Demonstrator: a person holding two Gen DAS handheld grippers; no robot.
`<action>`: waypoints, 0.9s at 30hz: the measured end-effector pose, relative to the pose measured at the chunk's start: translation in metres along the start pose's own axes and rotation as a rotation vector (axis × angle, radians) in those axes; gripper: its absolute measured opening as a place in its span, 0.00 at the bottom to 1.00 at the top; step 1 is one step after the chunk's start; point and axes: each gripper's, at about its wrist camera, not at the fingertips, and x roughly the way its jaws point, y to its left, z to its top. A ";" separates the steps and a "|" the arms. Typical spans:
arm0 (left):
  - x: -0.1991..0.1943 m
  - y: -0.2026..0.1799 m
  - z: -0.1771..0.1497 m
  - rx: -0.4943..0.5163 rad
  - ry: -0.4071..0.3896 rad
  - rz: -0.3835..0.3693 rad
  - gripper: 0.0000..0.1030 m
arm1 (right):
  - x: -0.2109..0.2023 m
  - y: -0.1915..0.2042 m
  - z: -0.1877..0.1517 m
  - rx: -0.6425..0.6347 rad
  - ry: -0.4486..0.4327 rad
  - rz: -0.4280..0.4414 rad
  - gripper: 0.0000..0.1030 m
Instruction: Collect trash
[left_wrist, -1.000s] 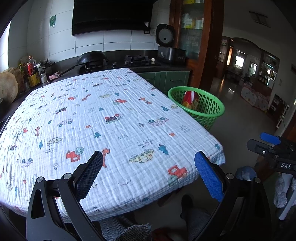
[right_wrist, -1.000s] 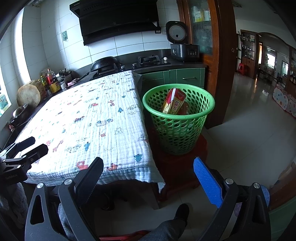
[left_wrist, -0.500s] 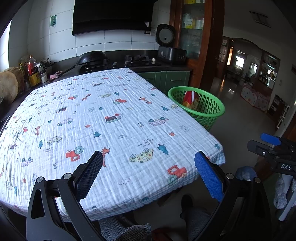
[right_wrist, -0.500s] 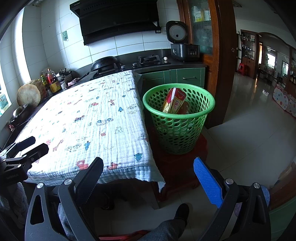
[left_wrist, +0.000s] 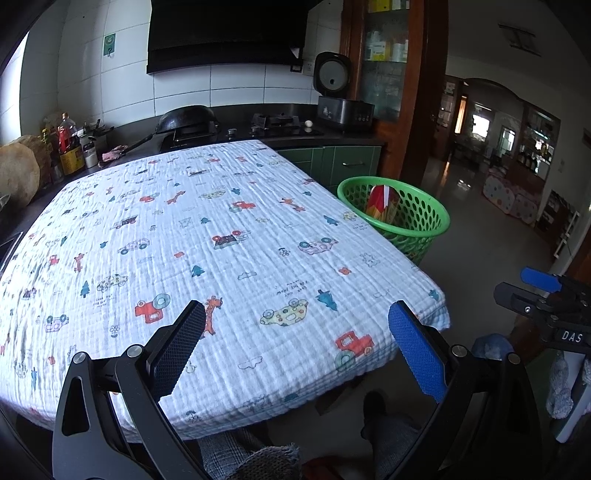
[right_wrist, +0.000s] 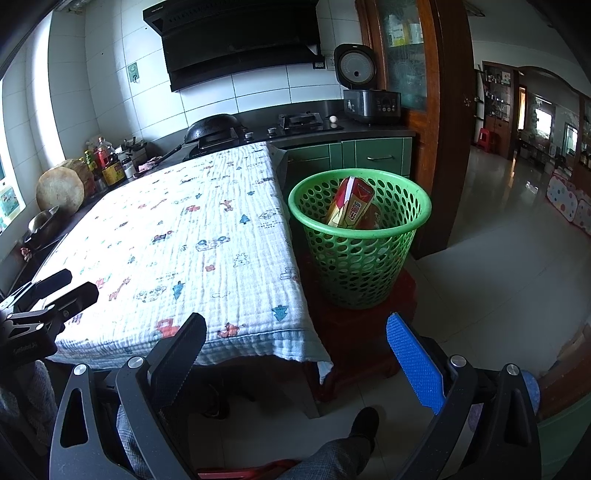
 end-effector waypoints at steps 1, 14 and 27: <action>-0.001 0.000 0.000 0.001 -0.003 0.002 0.95 | 0.000 0.000 0.000 -0.001 -0.004 0.001 0.92; -0.006 -0.002 0.001 0.011 -0.055 0.031 0.95 | -0.007 0.002 0.001 -0.019 -0.049 -0.007 0.92; -0.008 -0.002 0.001 0.008 -0.060 0.039 0.95 | -0.009 0.002 0.000 -0.027 -0.068 -0.008 0.92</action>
